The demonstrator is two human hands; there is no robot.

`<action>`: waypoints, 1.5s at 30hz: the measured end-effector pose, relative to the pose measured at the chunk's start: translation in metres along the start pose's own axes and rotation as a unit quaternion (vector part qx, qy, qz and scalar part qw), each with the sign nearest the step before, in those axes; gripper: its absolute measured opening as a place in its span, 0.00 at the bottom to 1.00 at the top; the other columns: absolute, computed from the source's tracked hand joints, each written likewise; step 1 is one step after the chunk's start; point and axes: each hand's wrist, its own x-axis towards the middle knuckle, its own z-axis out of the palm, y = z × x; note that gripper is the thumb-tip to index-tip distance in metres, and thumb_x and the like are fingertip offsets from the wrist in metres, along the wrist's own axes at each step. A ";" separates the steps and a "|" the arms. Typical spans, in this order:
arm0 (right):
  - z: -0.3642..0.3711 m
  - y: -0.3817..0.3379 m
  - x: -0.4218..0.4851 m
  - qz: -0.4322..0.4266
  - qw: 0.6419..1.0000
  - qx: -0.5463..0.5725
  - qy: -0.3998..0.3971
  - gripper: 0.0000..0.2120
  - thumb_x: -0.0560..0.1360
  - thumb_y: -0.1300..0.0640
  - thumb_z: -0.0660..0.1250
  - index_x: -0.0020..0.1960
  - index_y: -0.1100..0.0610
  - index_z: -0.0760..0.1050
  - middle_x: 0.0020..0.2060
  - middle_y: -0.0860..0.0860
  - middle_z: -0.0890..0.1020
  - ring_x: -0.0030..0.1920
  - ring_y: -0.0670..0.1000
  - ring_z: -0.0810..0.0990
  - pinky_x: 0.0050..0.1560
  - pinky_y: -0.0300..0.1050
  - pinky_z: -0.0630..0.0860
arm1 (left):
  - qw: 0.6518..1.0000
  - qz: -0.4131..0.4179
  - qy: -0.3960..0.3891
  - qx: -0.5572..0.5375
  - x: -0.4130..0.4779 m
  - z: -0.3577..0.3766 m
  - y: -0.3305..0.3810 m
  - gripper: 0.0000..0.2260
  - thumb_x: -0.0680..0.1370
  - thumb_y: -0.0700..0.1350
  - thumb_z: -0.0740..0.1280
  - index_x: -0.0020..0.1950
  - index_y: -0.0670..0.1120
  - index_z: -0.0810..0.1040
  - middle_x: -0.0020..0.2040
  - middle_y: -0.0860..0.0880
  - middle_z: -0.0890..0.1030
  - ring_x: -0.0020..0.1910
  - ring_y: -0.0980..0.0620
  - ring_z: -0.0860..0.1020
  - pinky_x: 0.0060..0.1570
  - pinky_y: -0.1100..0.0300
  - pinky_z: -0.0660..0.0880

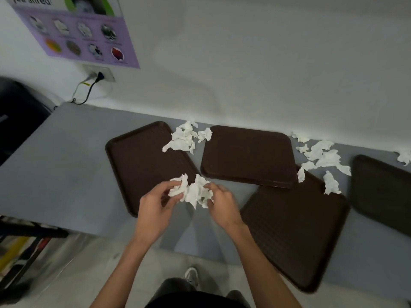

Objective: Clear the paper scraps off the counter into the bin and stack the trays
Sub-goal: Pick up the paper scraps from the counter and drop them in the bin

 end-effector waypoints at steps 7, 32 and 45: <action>0.038 -0.021 0.022 0.021 0.995 -0.077 -0.054 0.34 0.76 0.66 0.68 0.77 0.44 0.64 0.71 0.57 0.68 0.70 0.60 0.71 0.64 0.55 0.78 | 0.995 0.010 0.026 -0.091 0.018 -0.051 0.028 0.09 0.81 0.42 0.70 0.58 0.53 0.84 0.52 0.55 0.86 0.48 0.54 0.85 0.54 0.58 0.79; -0.075 -0.016 -0.005 0.120 0.878 0.425 0.185 0.04 0.85 0.56 0.67 0.53 0.55 0.78 0.50 0.46 0.83 0.48 0.42 0.80 0.51 0.42 0.79 | 0.981 -0.008 -0.042 -0.189 0.038 -0.033 0.054 0.07 0.81 0.50 0.71 0.57 0.50 0.84 0.46 0.37 0.83 0.44 0.49 0.80 0.51 0.39 0.78; -0.149 0.068 -0.130 0.301 0.606 0.686 0.266 0.14 0.78 0.69 0.57 0.41 0.59 0.79 0.33 0.54 0.75 0.30 0.49 0.75 0.30 0.42 0.73 | 0.801 -0.325 -0.135 -0.485 0.017 0.116 0.121 0.10 0.82 0.36 0.61 0.42 0.43 0.76 0.41 0.47 0.76 0.38 0.54 0.76 0.36 0.62 0.77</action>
